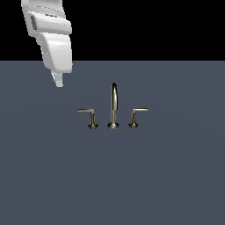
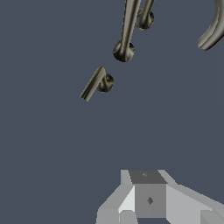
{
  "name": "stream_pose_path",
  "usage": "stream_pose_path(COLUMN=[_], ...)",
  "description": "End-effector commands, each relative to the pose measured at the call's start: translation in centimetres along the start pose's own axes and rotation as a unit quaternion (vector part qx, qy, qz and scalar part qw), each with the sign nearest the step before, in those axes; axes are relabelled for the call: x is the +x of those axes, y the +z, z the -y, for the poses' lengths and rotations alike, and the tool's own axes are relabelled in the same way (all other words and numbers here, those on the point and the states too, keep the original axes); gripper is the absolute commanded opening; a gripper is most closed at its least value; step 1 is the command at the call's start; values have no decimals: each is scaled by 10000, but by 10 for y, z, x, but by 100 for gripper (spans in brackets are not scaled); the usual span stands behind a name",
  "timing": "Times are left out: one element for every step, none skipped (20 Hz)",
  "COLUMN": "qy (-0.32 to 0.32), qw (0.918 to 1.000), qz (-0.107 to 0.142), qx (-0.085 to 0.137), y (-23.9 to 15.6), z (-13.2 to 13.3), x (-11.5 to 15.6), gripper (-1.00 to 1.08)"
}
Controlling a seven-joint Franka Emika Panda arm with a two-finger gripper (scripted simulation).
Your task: Turn on the faucet by rotating a designated handle.
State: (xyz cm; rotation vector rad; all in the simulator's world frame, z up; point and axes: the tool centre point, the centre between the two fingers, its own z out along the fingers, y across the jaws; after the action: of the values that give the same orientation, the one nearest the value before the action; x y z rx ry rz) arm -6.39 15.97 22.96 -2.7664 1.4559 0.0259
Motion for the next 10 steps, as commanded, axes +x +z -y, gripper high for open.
stream_pose_path(qy=[231, 323, 416, 511, 607, 706, 807, 910, 1017, 1127], qw=[9997, 9995, 9991, 9987, 9982, 9975, 9967, 9958, 9948, 9936], qz=[-9, -13, -17, -21, -26, -31, -36, -42, -47, -53], qx=[4, 4, 4, 4, 4, 3, 2, 2, 1, 0], y=[11, 16, 21, 25, 30, 35, 40, 45, 50, 56], z=[10, 14, 18, 22, 25, 29, 33, 37, 41, 45], x=[6, 9, 12, 15, 18, 21, 25, 28, 32, 36], gripper=[-100, -100, -100, -100, -100, -100, -100, -100, -100, -100])
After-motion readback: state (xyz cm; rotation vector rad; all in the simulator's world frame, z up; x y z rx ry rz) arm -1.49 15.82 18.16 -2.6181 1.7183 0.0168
